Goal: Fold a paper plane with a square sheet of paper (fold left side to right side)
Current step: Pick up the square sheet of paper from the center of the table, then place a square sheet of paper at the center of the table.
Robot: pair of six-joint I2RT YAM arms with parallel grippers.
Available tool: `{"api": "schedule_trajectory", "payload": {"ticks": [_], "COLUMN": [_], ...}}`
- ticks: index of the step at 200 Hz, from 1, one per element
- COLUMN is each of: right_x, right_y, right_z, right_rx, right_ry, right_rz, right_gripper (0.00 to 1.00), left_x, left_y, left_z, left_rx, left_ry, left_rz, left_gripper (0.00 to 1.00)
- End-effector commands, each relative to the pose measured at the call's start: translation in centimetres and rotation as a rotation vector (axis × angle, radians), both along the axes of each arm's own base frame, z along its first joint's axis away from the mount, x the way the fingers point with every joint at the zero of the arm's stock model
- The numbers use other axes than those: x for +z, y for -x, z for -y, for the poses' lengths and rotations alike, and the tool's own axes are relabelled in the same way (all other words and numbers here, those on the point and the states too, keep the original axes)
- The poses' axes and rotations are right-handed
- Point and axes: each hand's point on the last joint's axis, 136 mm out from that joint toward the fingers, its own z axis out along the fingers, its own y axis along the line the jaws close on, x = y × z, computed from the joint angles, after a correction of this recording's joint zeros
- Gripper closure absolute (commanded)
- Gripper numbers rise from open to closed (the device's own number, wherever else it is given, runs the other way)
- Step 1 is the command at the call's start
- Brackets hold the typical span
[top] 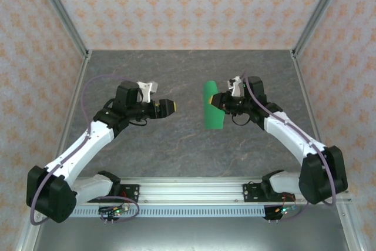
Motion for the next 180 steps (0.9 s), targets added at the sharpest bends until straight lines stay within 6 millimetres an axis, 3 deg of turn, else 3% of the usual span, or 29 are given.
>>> {"api": "schedule_trajectory", "payload": {"ticks": [1,45,72,109,140,180], "right_x": [6.0,15.6,19.6,22.4,24.1,25.0], "right_y": [1.7,6.3,9.2,11.3,12.9,13.6], "right_z": [-0.9,-1.0,-0.9,-1.5,-2.2,-1.9], "right_rx": [0.104,0.25,0.316,0.366,0.416,0.406], "right_ry": [-0.115,-0.225,-0.243,-0.266,-0.291,-0.297], "right_rz": [0.096,0.291,0.396,0.454,0.502,0.543], "right_gripper": [0.79,0.8,0.8,0.8,0.8,0.8], "left_x": [4.4,11.7,14.8,18.4,19.4,20.4], "left_y": [0.6,2.0,2.7,4.3,6.3,6.7], "left_z": [1.5,3.3,3.6,4.7,6.9,7.1], "left_rx": [-0.075,-0.236,-0.294,-0.38,-0.488,-0.491], "left_ry": [0.145,0.299,0.338,0.383,0.364,0.369], "left_rz": [0.081,0.28,0.379,0.493,0.526,0.554], "left_gripper": [0.14,0.11,0.1,0.08,0.08,0.1]}}
